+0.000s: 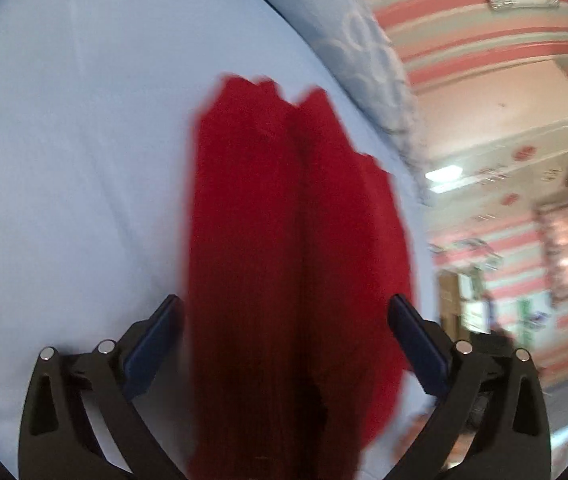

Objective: Fold small clothes

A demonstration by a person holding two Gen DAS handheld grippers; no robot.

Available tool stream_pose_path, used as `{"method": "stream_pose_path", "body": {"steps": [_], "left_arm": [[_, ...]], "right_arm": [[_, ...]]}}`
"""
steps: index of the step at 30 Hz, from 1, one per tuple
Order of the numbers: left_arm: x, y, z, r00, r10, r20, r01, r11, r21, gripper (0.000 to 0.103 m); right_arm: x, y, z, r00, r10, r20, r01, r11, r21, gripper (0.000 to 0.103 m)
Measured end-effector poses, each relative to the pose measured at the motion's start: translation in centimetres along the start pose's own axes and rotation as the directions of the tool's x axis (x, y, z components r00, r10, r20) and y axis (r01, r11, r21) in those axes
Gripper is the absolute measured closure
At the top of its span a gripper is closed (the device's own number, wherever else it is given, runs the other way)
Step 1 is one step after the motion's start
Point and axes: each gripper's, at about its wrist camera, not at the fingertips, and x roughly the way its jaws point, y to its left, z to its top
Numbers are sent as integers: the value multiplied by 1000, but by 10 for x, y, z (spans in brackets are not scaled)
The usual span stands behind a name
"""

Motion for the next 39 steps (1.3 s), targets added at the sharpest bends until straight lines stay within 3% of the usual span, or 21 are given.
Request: {"method": "stream_pose_path", "body": {"steps": [4,7,10,13,15,16,19,21,24,31,34,39], "left_arm": [[16,-19,2,996,76,-45,-73,996,58,2],[31,-24,3,983,158,-89,-150,984,94,2],[37,-29,6,975,195,-104,-181,976,124,2],[35,-33,4,970,225,-93,-211,968,139,5],[35,-39,-1,962,262,-69,-248,954,167,15],[34,-42,-3,966,250,-64,-237,958,163,26],[31,-55,-12,968,250,-28,-242,957,158,30],[32,-66,-22,968,250,-20,-243,955,170,32],[36,-82,-37,981,193,-21,-189,972,142,33],[59,-149,-110,987,161,-22,-152,963,225,33],[77,-158,-140,981,185,-48,-168,953,254,33],[99,-146,-144,980,192,-55,-173,953,248,23]], "right_arm": [[5,-9,-2,997,78,-15,-77,994,75,4],[17,-11,-2,994,100,-53,-94,990,106,4],[33,-5,-1,991,105,-83,-97,990,98,4],[49,10,-2,990,83,-114,-80,996,31,30],[49,16,-3,995,37,-93,-38,999,-15,44],[46,18,-3,996,37,-81,-40,999,-30,53],[32,27,-2,998,14,-54,-20,994,-105,61],[21,29,-1,999,-2,-39,-3,990,-144,62],[-7,19,1,1000,-1,-17,-1,989,-150,62],[-99,-22,-34,998,-44,34,49,988,-147,62],[-114,-47,-56,998,-59,12,60,991,-120,62],[-112,-81,-80,999,-10,-41,8,999,-45,54]]}}
